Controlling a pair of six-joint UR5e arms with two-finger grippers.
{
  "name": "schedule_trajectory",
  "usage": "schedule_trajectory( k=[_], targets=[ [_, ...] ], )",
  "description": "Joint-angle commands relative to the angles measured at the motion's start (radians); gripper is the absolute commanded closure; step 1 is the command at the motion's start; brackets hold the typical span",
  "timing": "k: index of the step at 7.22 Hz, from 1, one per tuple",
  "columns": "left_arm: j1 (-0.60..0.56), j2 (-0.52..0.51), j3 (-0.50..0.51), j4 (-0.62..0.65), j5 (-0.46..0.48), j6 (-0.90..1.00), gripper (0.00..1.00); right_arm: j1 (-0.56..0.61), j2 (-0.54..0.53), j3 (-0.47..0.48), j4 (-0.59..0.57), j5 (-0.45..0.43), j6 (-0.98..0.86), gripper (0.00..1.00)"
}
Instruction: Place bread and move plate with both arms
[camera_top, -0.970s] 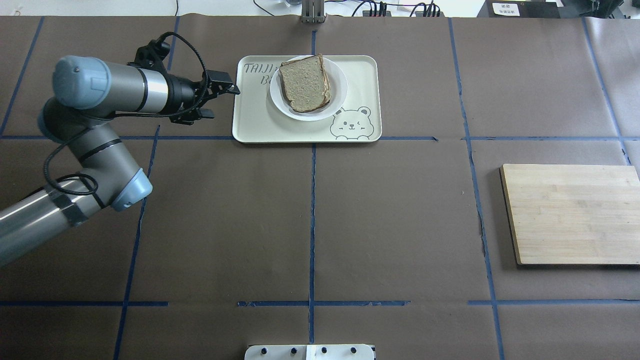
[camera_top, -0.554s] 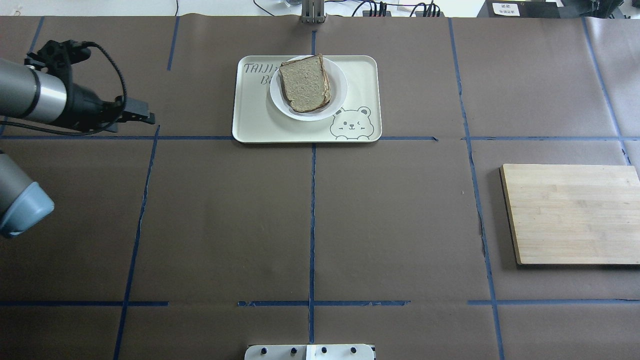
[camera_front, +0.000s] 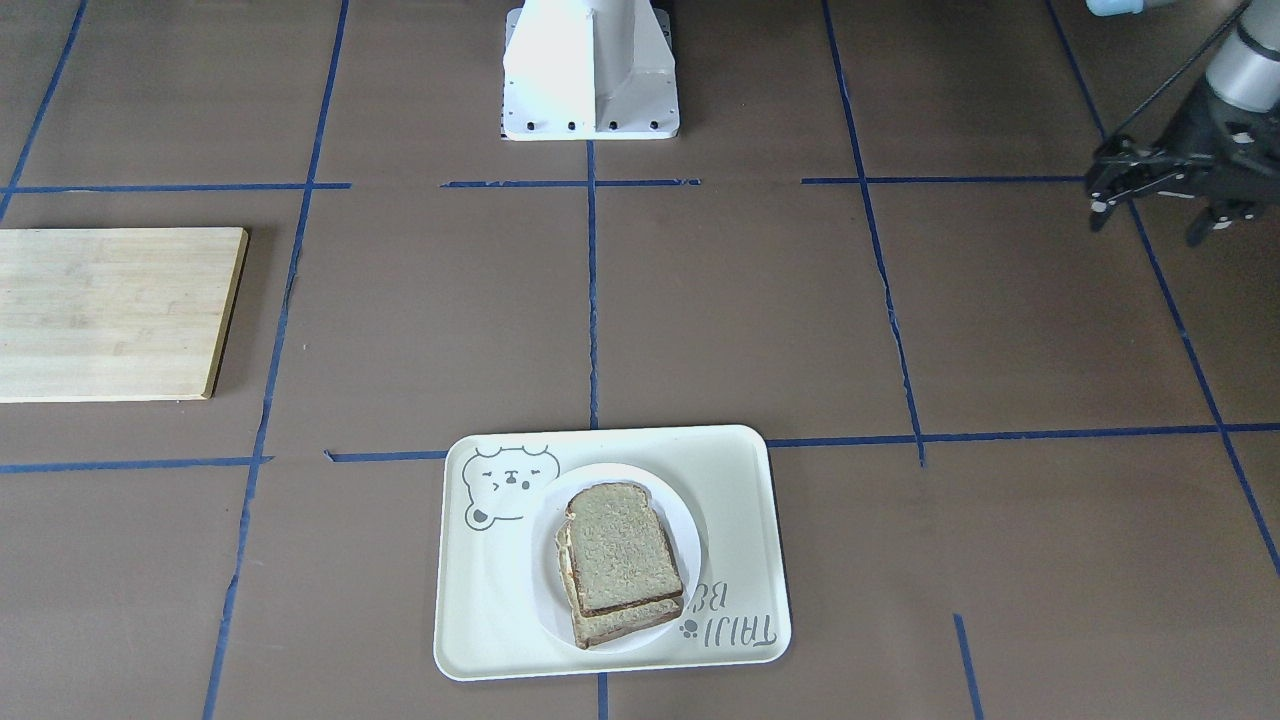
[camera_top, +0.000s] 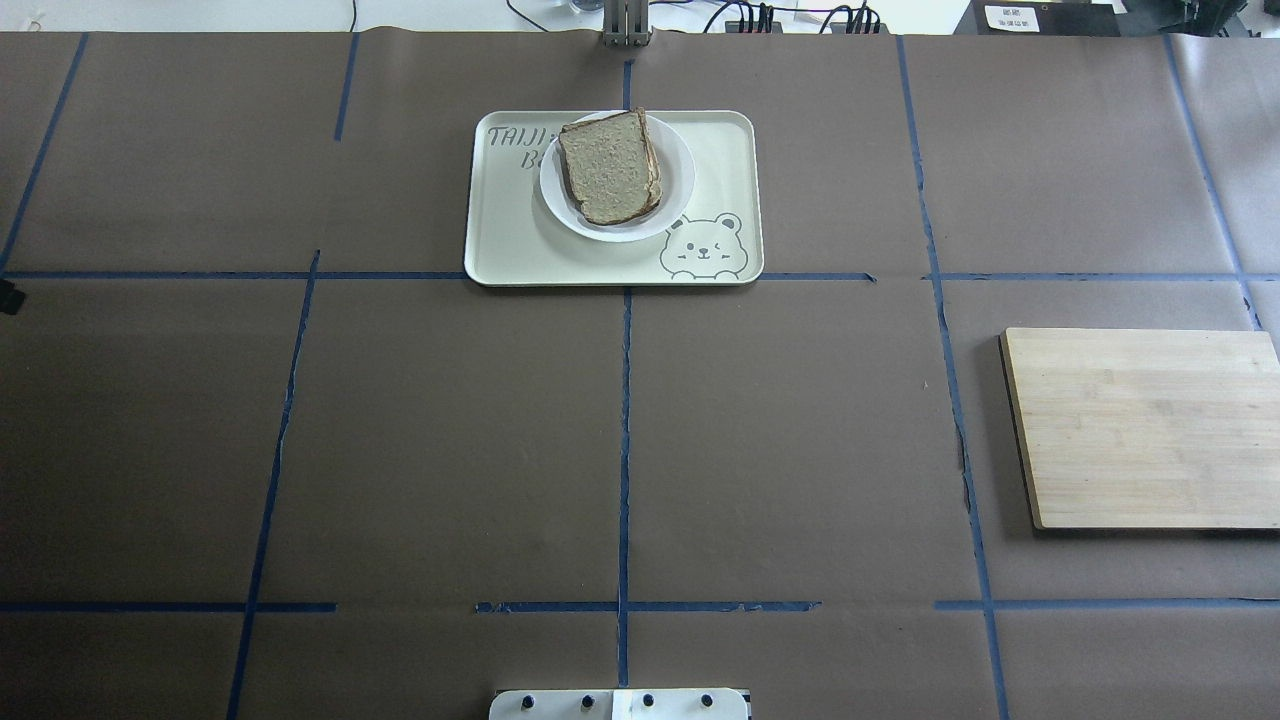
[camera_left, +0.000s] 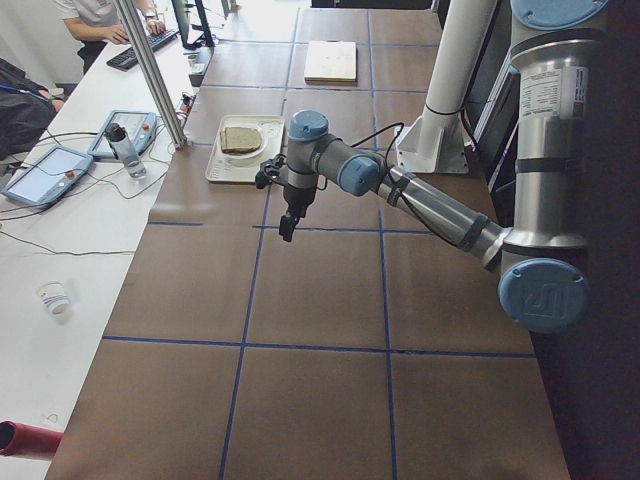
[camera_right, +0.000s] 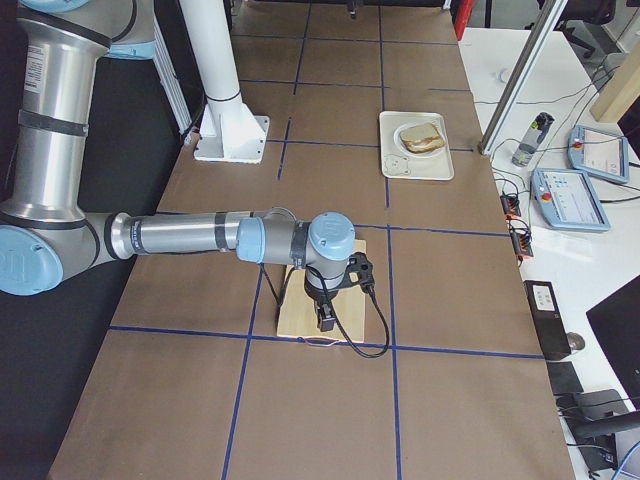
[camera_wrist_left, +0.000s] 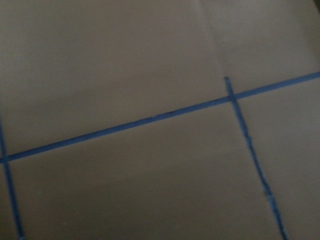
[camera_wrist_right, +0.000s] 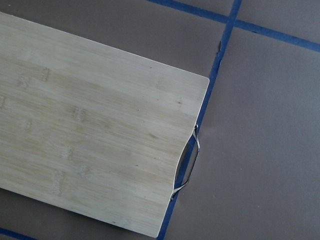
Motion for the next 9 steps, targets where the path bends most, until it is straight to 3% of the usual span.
schedule_trajectory(
  k=[1, 3, 5, 7, 9],
  targets=[
    [-0.225, 0.051, 0.057, 0.17, -0.098, 0.339, 0.0, 0.0, 0.0, 0.0, 0.0, -0.001, 0.001, 0.0],
    [-0.275, 0.17, 0.131, 0.152, -0.095, 0.353, 0.0, 0.0, 0.0, -0.001, -0.001, 0.001, 0.001, 0.0],
    [-0.277, 0.172, 0.199, 0.153, -0.1, 0.356, 0.0, 0.0, 0.0, -0.004, -0.001, 0.001, 0.001, 0.0],
    [-0.284, 0.183, 0.203, 0.147, -0.103, 0.359, 0.0, 0.0, 0.0, -0.006, -0.001, 0.001, 0.003, 0.0],
    [-0.298, 0.229, 0.206, 0.051, -0.117, 0.359, 0.0, 0.0, -0.002, -0.004, -0.001, 0.001, 0.003, 0.0]
  ],
)
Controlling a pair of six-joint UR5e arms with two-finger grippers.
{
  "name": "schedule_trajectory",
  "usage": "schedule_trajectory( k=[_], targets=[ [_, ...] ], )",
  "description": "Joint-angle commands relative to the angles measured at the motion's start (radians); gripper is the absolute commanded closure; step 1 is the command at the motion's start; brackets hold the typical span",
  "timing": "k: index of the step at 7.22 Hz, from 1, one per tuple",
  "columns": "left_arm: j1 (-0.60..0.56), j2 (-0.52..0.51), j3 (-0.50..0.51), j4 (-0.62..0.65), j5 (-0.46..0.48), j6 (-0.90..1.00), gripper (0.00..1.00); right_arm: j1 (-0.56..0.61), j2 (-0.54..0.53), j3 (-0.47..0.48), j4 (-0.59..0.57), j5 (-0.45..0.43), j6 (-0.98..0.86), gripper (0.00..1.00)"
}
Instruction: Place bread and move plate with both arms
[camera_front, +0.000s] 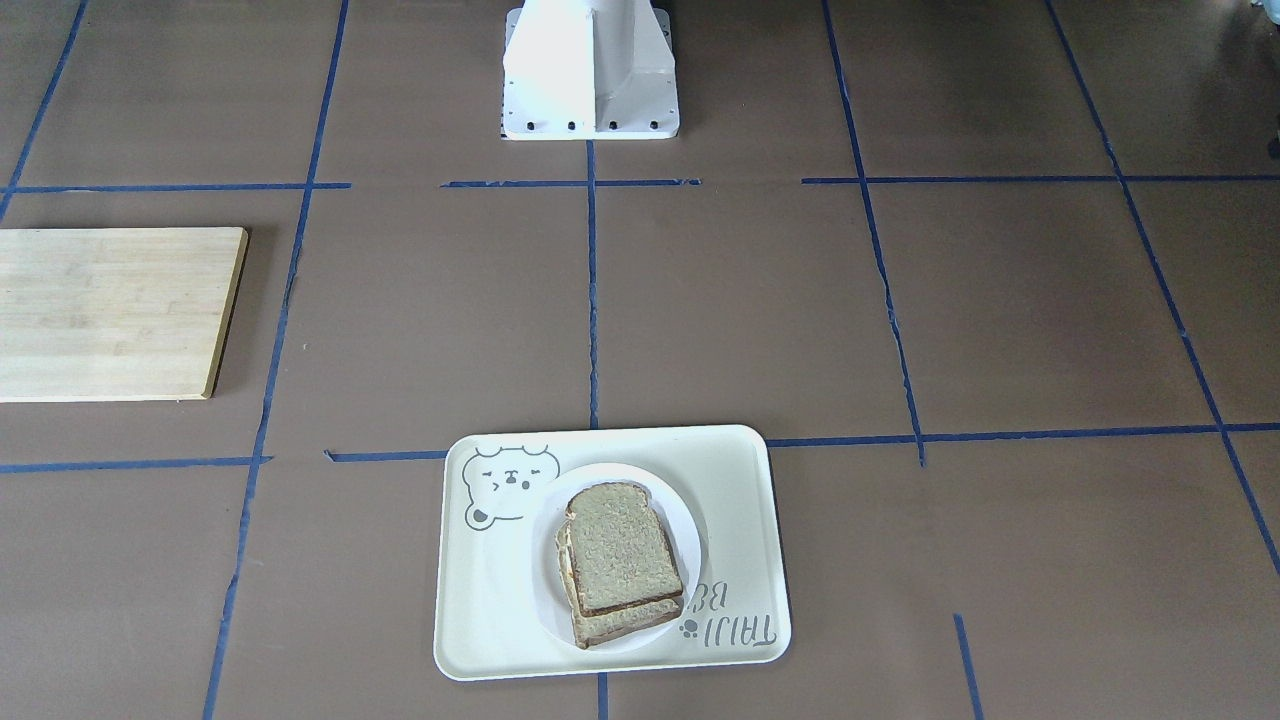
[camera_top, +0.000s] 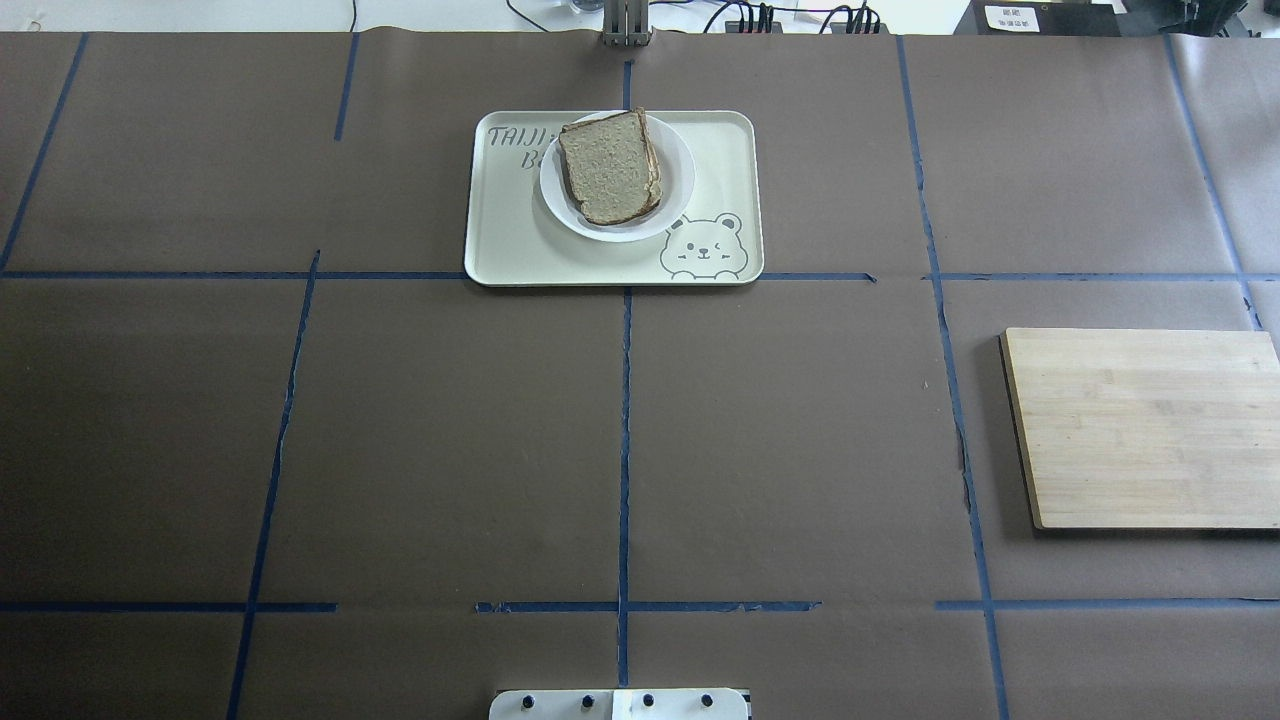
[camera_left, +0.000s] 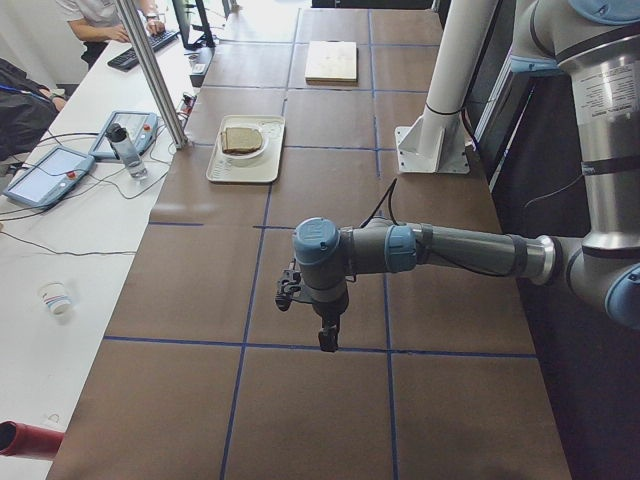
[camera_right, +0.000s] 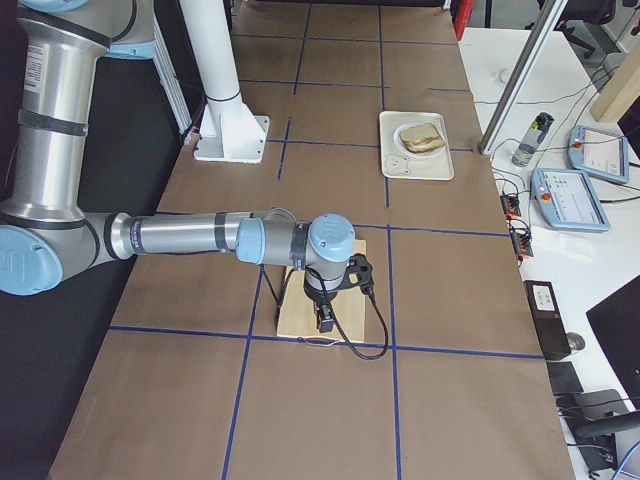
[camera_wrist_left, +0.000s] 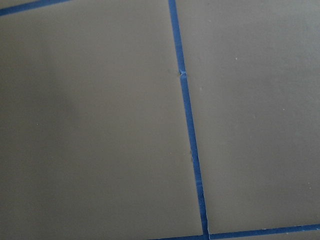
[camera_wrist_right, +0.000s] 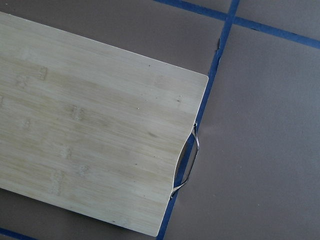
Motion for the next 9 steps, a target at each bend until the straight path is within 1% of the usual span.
schedule_trajectory(
  k=[1, 2, 9],
  targets=[
    [-0.003, 0.028, 0.023, -0.068, -0.046, -0.003, 0.0, 0.0, -0.001, -0.001, 0.0, 0.001, 0.0, 0.0],
    [-0.003, 0.025, 0.06, -0.062, -0.058, -0.004, 0.0, 0.0, -0.002, -0.001, 0.0, 0.018, -0.001, 0.0],
    [-0.002, 0.017, 0.044, -0.063, -0.048, -0.007, 0.0, 0.0, -0.004, -0.001, 0.0, 0.023, -0.001, 0.0]
  ],
)
